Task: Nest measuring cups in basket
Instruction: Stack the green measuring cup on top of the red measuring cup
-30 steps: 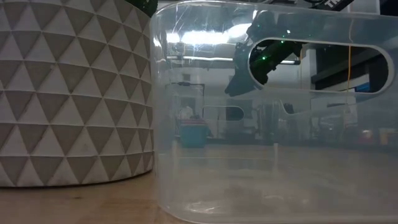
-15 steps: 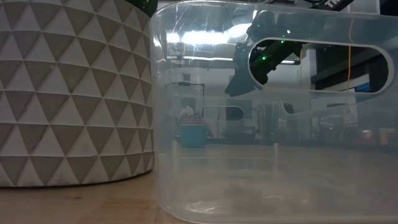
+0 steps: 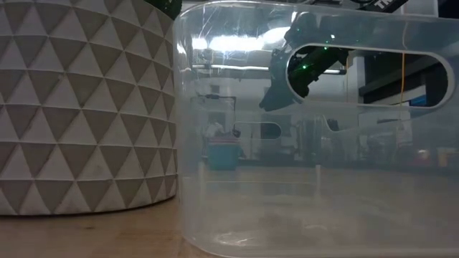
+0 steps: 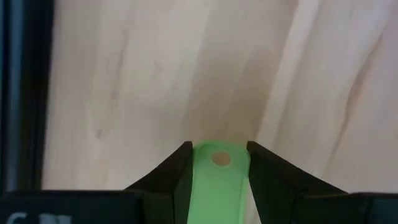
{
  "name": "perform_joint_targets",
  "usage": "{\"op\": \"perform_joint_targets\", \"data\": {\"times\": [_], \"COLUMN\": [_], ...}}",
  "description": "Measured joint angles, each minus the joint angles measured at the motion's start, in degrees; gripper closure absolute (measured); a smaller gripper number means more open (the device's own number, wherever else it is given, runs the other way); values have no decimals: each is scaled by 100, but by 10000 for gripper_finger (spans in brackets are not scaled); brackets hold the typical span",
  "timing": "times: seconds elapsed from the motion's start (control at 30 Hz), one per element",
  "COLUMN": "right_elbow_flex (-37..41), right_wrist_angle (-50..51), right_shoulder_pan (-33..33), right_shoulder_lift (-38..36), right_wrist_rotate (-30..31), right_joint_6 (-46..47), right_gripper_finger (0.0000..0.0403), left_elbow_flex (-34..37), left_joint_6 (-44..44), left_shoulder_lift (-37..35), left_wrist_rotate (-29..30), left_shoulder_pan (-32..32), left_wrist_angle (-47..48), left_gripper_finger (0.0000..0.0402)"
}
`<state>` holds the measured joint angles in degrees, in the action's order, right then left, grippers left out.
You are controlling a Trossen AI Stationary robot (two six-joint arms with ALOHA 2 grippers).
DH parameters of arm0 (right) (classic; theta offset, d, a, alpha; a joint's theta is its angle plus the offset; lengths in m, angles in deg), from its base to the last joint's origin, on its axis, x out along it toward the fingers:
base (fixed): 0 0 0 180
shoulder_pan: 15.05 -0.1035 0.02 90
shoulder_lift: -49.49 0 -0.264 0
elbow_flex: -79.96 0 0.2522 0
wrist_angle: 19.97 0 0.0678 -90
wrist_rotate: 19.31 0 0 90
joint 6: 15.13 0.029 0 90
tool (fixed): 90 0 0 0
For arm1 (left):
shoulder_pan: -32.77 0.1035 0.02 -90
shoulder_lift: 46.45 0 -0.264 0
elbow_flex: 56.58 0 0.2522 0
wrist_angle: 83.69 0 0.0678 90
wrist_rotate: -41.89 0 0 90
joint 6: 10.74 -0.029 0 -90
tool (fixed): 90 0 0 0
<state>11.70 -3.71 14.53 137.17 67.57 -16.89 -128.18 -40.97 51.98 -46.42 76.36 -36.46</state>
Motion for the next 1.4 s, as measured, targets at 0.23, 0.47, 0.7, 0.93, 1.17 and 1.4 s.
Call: {"op": "perform_joint_targets", "data": {"times": [0.23,0.47,0.7,0.93,1.17,1.4], "right_elbow_flex": [0,0,0,0,0,0], "right_wrist_angle": [0,0,0,-38,-404,-1359], "right_shoulder_pan": [0,2,4,3,-11,-19], "right_shoulder_lift": [0,0,0,0,0,0], "right_wrist_rotate": [0,0,0,-5,-804,-1950], "right_joint_6": [-2,-26,-242,-623,-773,-748], "right_gripper_finger": [191,191,191,191,191,191], "left_elbow_flex": [-102,-743,-1647,-2469,-2984,-3401], "left_joint_6": [330,613,942,1540,2247,2712], "left_shoulder_lift": [-24,-42,-110,-110,-110,-110], "left_wrist_rotate": [-179,-582,-1777,-3212,-4082,-4525], "left_shoulder_pan": [-278,-556,-686,-730,-736,-745], "left_wrist_angle": [19,168,197,-137,-952,-1557], "left_gripper_finger": [275,275,275,275,275,275]}}
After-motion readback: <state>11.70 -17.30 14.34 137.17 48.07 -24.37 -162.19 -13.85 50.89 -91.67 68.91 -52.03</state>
